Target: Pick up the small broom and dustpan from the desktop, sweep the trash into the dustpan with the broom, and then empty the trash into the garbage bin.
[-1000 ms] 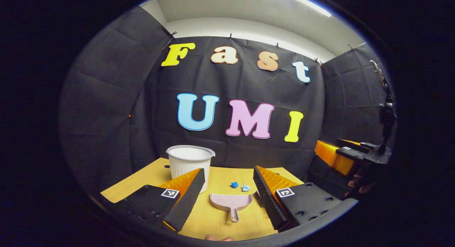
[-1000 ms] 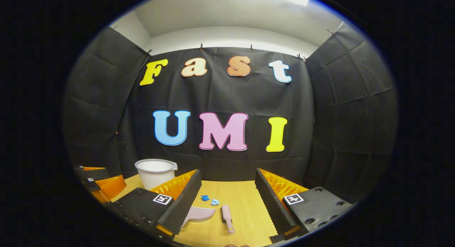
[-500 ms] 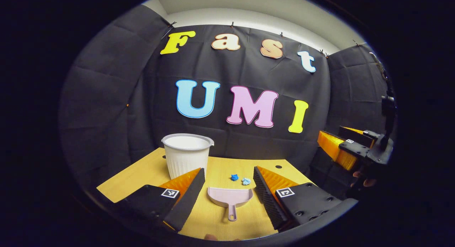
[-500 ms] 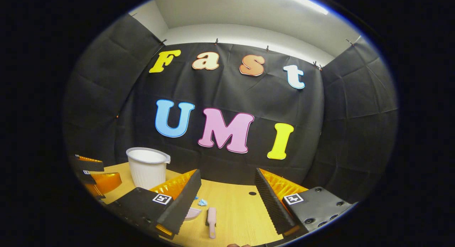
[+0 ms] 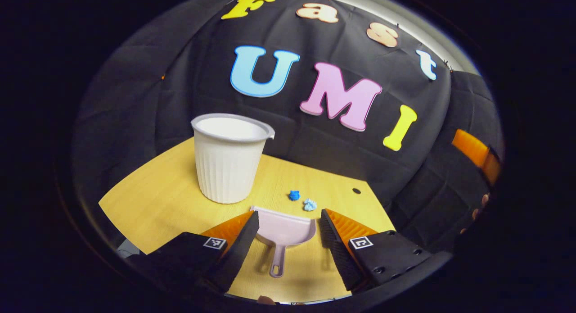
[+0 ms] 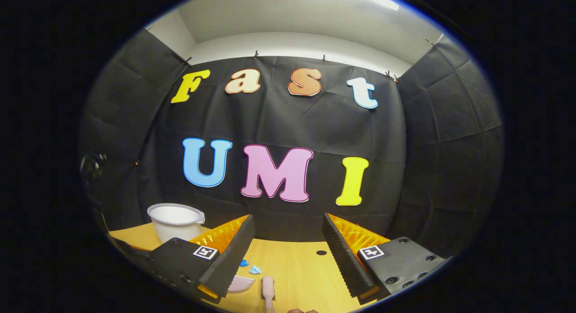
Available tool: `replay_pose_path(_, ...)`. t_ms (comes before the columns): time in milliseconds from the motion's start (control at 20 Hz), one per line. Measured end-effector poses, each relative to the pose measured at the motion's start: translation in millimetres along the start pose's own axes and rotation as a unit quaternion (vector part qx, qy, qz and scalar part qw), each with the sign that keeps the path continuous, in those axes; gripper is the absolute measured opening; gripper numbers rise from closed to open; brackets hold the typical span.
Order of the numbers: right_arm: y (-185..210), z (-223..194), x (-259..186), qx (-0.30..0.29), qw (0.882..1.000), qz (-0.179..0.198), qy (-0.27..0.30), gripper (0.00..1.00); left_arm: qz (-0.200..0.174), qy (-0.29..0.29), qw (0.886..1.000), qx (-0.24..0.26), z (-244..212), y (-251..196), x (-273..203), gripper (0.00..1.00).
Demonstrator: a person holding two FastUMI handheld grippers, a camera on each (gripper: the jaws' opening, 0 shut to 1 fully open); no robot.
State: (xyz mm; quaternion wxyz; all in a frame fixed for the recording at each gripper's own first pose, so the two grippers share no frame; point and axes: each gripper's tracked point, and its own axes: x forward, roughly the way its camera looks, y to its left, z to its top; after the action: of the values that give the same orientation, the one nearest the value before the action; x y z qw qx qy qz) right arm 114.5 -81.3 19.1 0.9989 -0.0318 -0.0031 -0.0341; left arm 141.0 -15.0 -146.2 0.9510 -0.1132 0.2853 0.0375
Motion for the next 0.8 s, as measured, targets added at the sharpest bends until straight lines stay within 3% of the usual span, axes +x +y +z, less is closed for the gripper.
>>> replay_pose_path(150,-15.6,-20.3,14.8,0.011,1.0,-0.018,0.019,0.98,0.012,0.109,0.994,0.001,-45.3,13.5,37.8,0.84)
replay_pose_path(350,-44.4,-62.8,23.3,0.011,0.997,-0.045,0.061,0.98,0.03,0.207,0.977,0.028,-85.1,19.5,82.7,0.84)
replay_pose_path(550,-57.3,-111.6,18.5,0.026,0.991,-0.053,0.119,0.98,0.056,0.295,0.951,0.071,-111.1,24.8,112.4,0.84)
replay_pose_path(800,-49.8,-150.8,-3.7,-0.01,0.981,-0.014,0.193,0.98,0.082,0.381,0.918,0.076,-118.0,25.3,138.1,0.84)
